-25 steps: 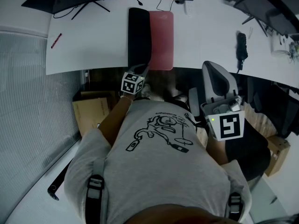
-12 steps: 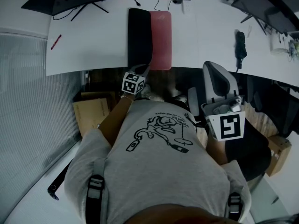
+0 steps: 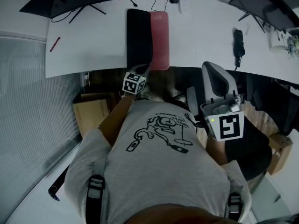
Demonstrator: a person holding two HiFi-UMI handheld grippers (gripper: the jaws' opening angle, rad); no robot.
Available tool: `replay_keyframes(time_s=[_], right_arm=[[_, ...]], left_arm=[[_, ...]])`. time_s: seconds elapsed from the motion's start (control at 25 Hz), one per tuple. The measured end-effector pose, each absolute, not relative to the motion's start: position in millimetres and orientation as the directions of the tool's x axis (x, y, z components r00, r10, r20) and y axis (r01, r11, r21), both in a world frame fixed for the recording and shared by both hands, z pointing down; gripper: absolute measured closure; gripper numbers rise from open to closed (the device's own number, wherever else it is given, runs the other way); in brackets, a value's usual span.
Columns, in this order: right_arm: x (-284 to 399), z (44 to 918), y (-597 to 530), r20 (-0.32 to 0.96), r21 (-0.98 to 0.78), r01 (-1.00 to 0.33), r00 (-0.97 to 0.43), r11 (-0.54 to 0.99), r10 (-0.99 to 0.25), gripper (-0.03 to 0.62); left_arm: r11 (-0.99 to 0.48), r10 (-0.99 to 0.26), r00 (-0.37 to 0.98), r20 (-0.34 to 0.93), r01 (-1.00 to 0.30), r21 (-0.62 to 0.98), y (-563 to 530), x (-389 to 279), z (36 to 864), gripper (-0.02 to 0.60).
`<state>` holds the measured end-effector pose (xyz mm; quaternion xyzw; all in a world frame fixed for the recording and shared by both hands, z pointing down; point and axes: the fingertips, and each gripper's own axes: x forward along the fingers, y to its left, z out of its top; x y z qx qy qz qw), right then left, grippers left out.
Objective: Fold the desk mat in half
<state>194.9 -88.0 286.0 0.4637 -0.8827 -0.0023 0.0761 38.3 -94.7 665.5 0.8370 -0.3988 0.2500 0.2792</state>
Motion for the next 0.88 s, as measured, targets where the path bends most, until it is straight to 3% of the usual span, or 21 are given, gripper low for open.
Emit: replay_keyframes(time_s=[0.88], right_arm=[[214.8,288.2,-94.7,0.126,0.066,-0.829,-0.545,0.556,-0.829,0.586]], left_arm=[[-0.584,-0.479,0.584,0.655,-0.77,0.259,-101.8,77.7,668.8,0.549]])
